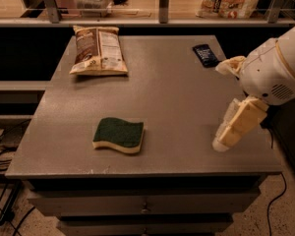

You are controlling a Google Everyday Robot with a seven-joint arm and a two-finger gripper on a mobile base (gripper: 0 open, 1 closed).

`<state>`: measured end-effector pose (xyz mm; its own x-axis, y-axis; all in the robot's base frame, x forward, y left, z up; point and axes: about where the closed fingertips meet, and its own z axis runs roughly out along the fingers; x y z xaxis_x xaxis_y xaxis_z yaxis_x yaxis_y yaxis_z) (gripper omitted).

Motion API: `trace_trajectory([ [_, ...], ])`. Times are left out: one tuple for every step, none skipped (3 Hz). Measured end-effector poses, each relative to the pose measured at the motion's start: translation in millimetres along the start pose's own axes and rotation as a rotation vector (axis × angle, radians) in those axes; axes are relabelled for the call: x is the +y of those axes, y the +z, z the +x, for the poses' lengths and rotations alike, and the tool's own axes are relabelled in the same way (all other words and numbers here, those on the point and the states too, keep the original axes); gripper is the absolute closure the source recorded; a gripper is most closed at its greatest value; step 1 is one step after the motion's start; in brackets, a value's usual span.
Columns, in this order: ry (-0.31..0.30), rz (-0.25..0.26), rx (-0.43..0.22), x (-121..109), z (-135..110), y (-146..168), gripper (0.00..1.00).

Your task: Pick sponge

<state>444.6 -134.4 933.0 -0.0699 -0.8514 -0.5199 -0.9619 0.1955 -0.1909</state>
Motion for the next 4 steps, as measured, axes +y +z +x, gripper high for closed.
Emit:
trace_trajectory([
  [0.005, 0.005, -0.054, 1, -16, -1, 0.0],
  [0.002, -0.02, -0.063, 4, -17, 5, 0.0],
  [-0.026, -0.066, -0.122, 22, -40, 27, 0.0],
  [-0.062, -0.123, -0.206, 45, -76, 56, 0.0],
])
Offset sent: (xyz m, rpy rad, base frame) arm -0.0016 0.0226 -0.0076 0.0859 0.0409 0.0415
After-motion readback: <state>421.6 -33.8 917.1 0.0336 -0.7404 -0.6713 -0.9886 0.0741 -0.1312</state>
